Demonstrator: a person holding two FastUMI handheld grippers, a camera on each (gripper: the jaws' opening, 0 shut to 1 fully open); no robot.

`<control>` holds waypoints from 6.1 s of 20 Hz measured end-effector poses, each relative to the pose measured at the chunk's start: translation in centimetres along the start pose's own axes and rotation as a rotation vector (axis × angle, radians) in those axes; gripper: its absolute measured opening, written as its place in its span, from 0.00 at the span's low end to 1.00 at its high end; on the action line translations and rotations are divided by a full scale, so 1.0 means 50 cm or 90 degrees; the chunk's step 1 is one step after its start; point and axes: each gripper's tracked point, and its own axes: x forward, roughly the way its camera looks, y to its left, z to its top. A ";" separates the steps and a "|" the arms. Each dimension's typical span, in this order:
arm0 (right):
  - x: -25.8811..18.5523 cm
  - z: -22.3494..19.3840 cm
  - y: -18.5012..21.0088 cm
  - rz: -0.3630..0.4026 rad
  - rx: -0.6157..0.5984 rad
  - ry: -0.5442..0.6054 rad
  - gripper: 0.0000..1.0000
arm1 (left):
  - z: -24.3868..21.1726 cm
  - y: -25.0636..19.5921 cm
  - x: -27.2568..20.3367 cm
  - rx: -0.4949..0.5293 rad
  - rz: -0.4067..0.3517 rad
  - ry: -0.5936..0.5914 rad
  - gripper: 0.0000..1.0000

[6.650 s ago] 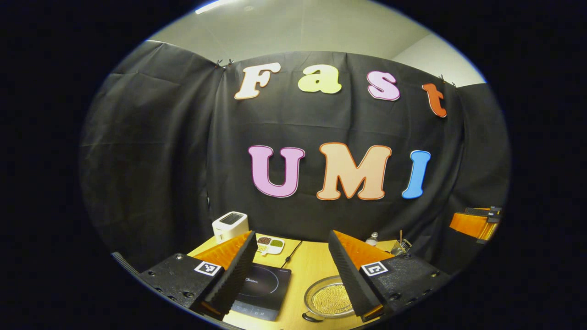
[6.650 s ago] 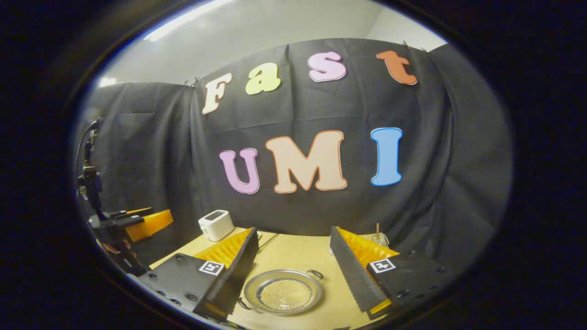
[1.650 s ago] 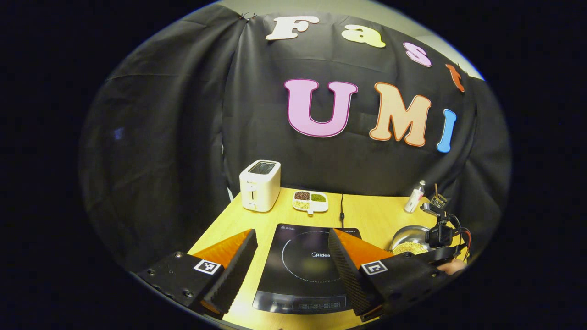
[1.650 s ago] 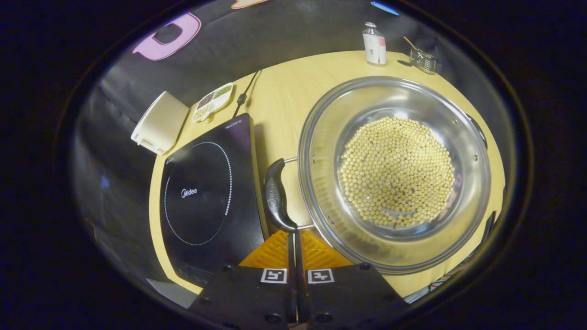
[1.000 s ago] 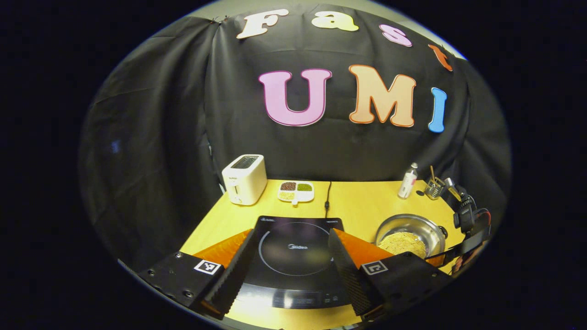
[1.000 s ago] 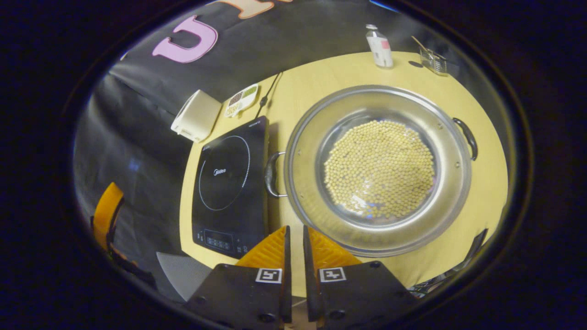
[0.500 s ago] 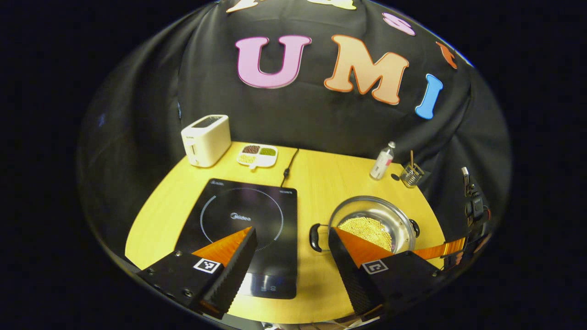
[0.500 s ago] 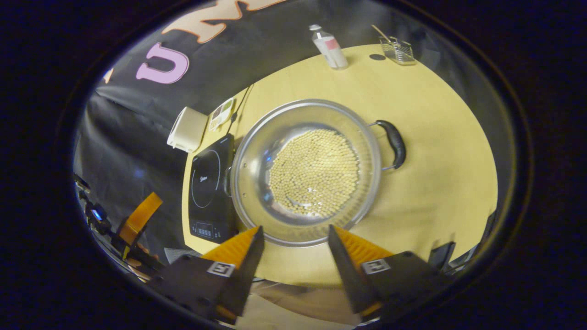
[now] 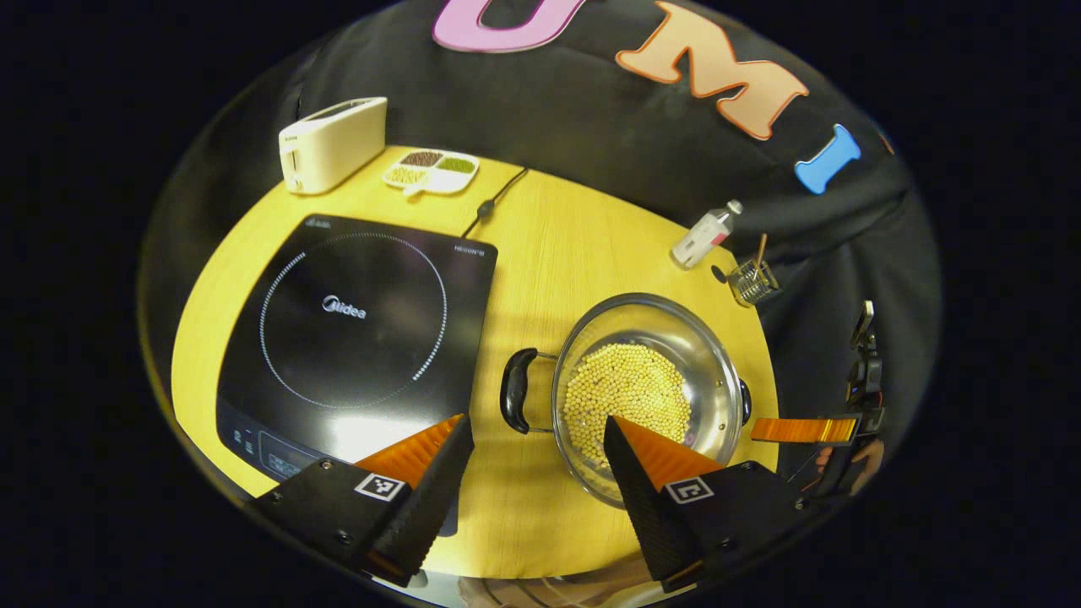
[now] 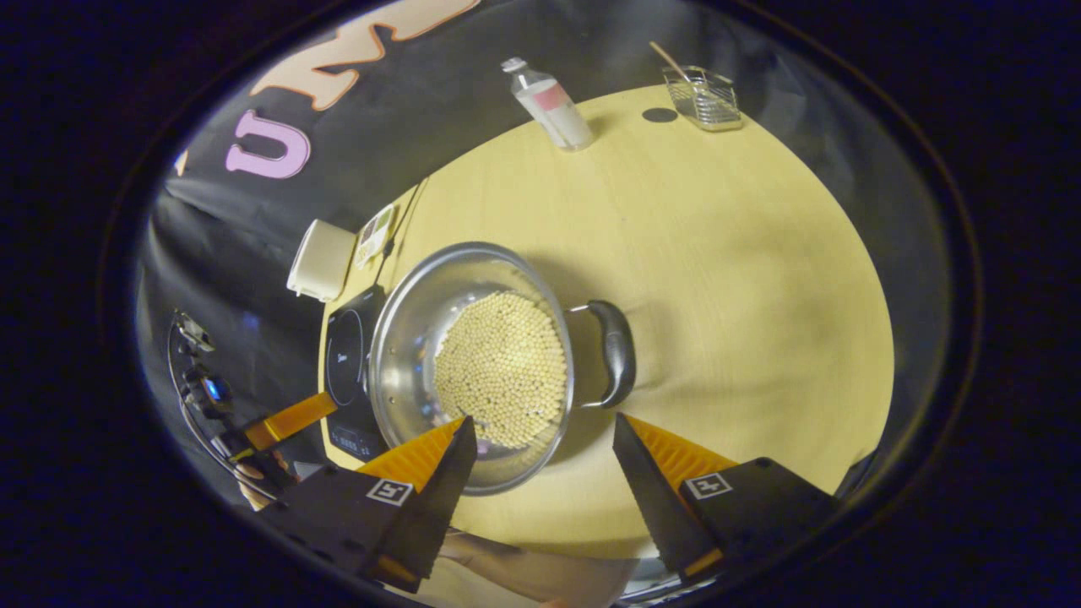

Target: First push the handle of the pot to place it horizontally, then grasp the pot with both hands and set it on the induction cooktop.

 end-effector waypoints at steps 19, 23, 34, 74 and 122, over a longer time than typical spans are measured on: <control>0.150 0.022 -0.007 0.114 -0.002 0.169 0.80 | -0.027 0.021 0.173 -0.028 0.024 0.173 0.91; 0.141 0.037 -0.025 0.115 0.016 0.182 0.57 | -0.036 0.032 0.188 -0.021 0.032 0.200 0.63; 0.086 0.020 -0.021 0.120 -0.002 0.144 0.51 | -0.064 0.005 0.115 -0.010 0.046 0.198 0.58; 0.309 -0.055 0.624 0.096 0.010 0.040 0.51 | 0.206 0.614 -0.066 0.061 0.064 0.069 0.57; -0.021 0.027 0.585 0.119 -0.115 -0.356 0.92 | 0.262 0.487 -0.323 0.063 0.164 -0.279 0.98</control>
